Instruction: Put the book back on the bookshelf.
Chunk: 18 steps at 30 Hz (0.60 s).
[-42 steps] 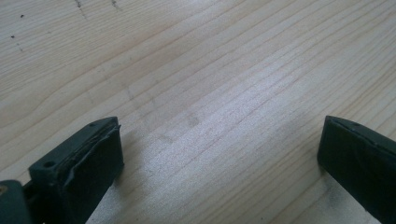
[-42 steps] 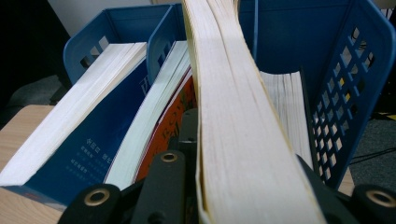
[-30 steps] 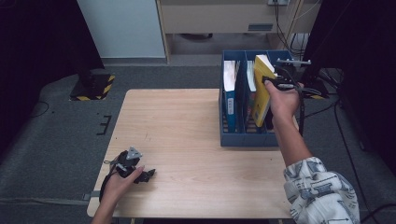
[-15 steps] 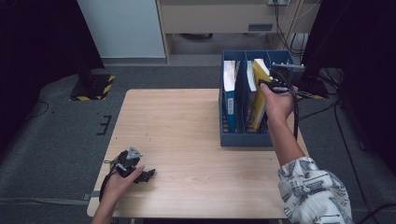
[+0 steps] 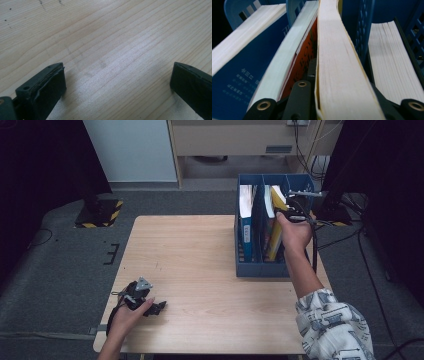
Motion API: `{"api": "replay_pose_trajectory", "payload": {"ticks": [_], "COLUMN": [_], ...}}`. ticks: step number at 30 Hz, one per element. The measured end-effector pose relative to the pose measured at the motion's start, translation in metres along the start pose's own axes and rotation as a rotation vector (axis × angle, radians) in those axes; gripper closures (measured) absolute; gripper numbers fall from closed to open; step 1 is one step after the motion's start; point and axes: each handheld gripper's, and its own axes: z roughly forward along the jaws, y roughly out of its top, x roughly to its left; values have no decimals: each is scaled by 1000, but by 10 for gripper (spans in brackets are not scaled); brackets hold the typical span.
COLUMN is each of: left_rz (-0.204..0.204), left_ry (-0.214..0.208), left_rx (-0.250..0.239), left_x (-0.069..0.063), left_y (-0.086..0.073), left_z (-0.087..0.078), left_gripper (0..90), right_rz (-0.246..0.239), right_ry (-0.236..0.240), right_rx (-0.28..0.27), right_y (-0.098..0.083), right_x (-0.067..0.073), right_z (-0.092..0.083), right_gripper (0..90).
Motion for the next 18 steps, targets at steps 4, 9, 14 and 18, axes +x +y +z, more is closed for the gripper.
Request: {"api": "replay_pose_trajectory", "payload": {"ticks": [4,9,14,18], "left_rz": [0,0,2,3], "left_ry": [1,1,-1,-1], "left_rx": [1,1,0,-1], "left_x": [0,0,0,0], "left_y": [0,0,0,0], "left_z": [0,0,0,0], "left_gripper": [0,0,0,0], "right_rz": [5,-4,-11,-16], "right_ry": [4,2,-6,-10], "right_rx": [5,13,12,14], "right_y": [-5,-6,-7,-8], "right_x": [-3,-2,-1,-1], "right_z": [2,5,8,10], "right_gripper": [749,749,749,750]}}
